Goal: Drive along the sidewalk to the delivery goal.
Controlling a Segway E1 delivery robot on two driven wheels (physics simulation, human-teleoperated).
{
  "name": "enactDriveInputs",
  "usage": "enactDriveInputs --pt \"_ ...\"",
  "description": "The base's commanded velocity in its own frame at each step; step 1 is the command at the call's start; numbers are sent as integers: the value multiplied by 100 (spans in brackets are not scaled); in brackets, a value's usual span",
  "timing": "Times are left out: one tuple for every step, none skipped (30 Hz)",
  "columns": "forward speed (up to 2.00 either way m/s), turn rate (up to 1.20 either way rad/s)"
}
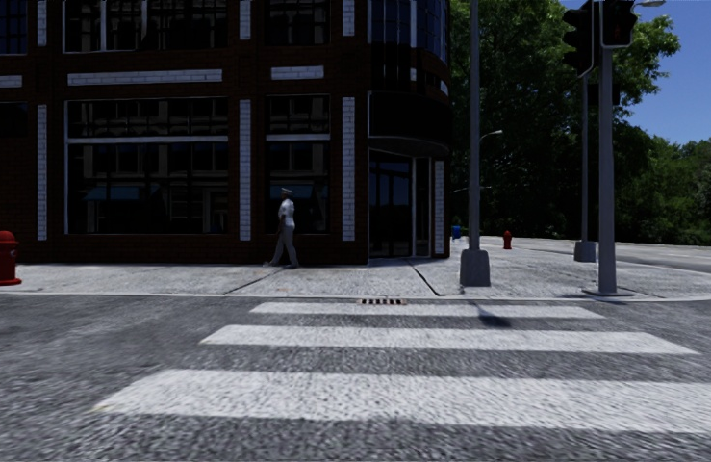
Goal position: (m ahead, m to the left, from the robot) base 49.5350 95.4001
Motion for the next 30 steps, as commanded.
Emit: enactDriveInputs --pt "182 0" --pt "182 0" --pt "182 0" --pt "182 0" --pt "182 0" --pt "182 0" --pt "182 0" --pt "182 0" --pt "182 0" --pt "182 0" --pt "182 0" --pt "182 0" --pt "182 0" --pt "182 0" --pt "182 0" --pt "182 0" --pt "182 0" --pt "182 0" --pt "182 0" --pt "182 0" --pt "182 0" --pt "182 0" --pt "182 0" --pt "182 0" --pt "182 0" --pt "182 0" --pt "182 0" --pt "182 0" --pt "182 0" --pt "182 0"
